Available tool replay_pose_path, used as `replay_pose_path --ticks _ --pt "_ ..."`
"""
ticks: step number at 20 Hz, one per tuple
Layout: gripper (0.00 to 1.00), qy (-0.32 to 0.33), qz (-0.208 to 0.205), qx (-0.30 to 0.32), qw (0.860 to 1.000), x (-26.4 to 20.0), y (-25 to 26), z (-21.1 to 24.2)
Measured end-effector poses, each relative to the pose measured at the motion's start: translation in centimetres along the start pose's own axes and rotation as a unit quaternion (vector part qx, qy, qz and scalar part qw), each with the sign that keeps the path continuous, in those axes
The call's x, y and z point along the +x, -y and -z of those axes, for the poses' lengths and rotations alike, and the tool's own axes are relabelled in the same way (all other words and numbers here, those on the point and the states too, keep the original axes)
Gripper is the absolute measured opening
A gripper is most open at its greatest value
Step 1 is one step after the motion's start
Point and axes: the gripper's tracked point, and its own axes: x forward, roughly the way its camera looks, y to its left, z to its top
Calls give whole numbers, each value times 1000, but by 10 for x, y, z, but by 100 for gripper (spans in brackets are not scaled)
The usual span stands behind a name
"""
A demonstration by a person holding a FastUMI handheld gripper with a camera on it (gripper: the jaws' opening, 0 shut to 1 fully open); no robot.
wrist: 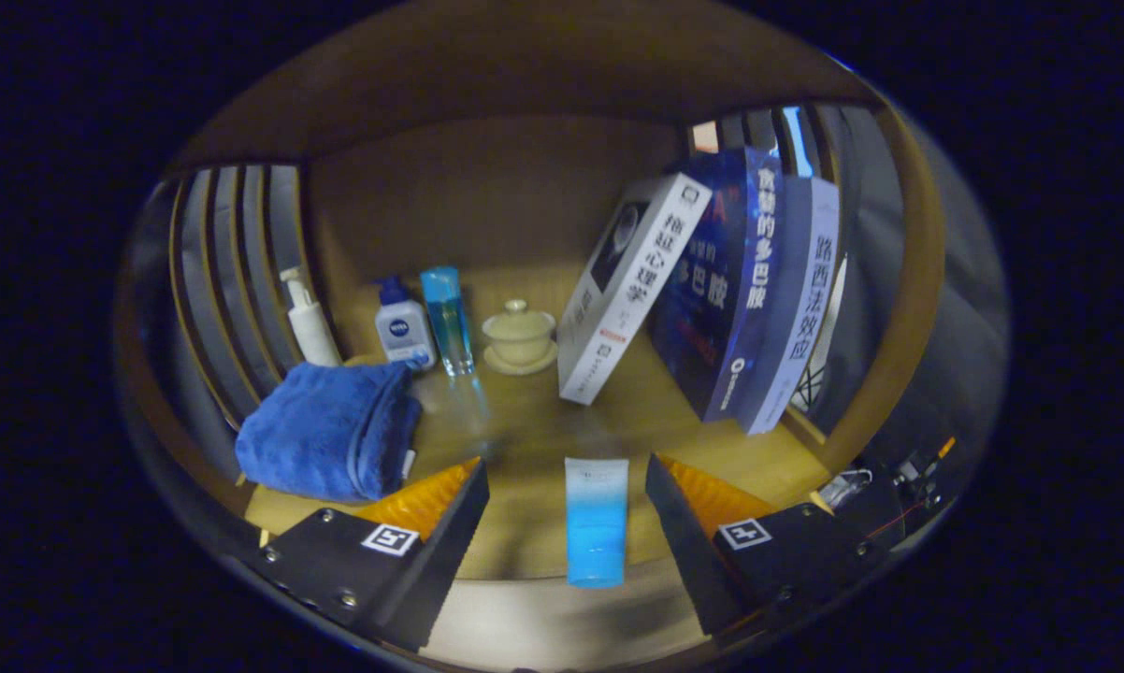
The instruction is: Pull open the drawer, take out the items inside it, and place them on the countertop above the cabinet.
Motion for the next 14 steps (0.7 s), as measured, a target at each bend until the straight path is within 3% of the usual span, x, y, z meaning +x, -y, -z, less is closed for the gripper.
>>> replay_pose_path --ticks 9,14 --pt "100 90 25 14 995 -65 15 -39" --pt "100 123 74 20 989 -120 41 -38"
